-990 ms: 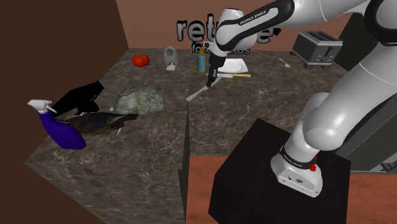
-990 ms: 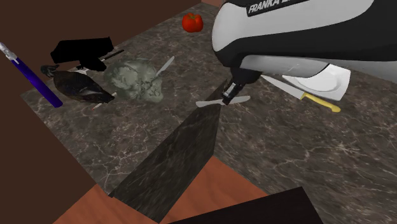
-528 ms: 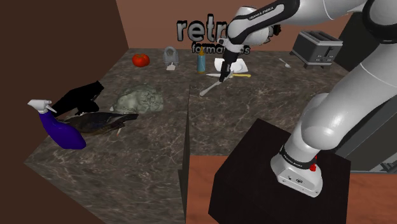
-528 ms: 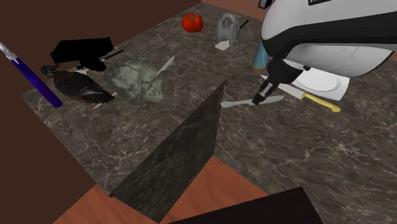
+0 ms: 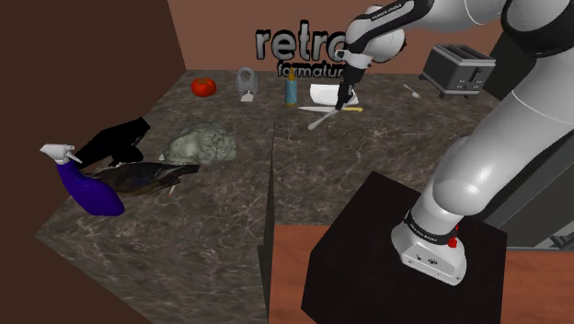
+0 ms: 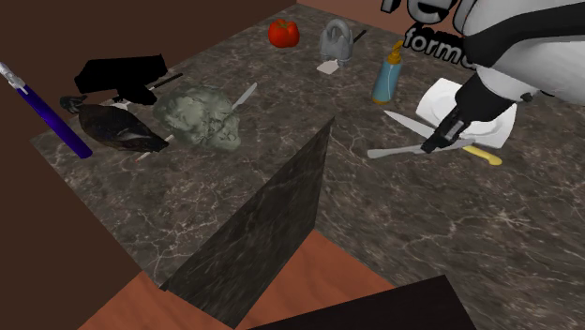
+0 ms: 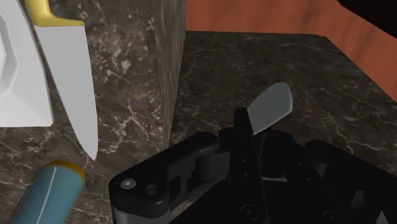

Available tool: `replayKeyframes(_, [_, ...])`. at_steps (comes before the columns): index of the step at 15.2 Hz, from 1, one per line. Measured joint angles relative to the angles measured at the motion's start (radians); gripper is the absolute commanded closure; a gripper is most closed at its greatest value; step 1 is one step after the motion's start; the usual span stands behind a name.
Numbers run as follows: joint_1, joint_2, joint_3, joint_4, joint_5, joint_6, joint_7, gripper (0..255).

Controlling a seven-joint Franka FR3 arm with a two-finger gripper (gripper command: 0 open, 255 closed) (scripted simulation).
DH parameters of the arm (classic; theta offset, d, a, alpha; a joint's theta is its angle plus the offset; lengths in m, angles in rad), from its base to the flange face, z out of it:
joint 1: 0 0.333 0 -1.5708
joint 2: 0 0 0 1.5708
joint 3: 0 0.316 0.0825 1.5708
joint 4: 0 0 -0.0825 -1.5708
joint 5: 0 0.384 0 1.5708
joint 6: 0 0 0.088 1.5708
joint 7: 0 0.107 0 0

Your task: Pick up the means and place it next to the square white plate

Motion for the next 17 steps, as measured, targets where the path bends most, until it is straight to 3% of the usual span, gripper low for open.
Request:
replayKeyframes(9, [-0.081,0.161,-0.141,0.185,0.074,-0.104,-0.251,255])
replayKeyframes(17, [-0.220,0.396,-0.219,0.432,0.211,-0.236,-0.492,255])
